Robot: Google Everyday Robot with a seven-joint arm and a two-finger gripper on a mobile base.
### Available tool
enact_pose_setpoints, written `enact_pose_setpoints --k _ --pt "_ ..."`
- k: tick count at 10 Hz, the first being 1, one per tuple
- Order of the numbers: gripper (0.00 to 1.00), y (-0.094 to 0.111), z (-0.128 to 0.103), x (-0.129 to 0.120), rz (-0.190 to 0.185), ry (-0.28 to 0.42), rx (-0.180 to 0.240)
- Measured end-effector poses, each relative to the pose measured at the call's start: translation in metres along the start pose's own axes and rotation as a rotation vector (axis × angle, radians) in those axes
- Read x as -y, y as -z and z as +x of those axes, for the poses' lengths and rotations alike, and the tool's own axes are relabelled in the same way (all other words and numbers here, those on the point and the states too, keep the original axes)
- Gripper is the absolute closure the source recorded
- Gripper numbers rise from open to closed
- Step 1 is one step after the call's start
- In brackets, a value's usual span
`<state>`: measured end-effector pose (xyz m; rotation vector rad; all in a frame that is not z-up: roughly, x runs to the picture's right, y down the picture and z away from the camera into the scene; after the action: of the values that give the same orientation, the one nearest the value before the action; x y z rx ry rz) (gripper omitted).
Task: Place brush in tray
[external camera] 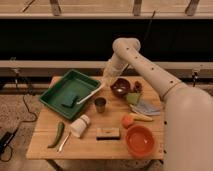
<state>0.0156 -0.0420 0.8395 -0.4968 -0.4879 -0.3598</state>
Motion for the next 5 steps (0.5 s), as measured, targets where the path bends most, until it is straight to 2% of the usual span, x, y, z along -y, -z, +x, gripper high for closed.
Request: enact_pose_setpoints --k 2,4,5 --pt "1.00 -0.001 -0.001 0.000 0.001 0.001 0.000" --pt "1.00 -0.004 0.000 0.005 0.021 0.004 0.000" --pt "1.00 -0.013 -0.008 0.018 0.042 0.014 0.004"
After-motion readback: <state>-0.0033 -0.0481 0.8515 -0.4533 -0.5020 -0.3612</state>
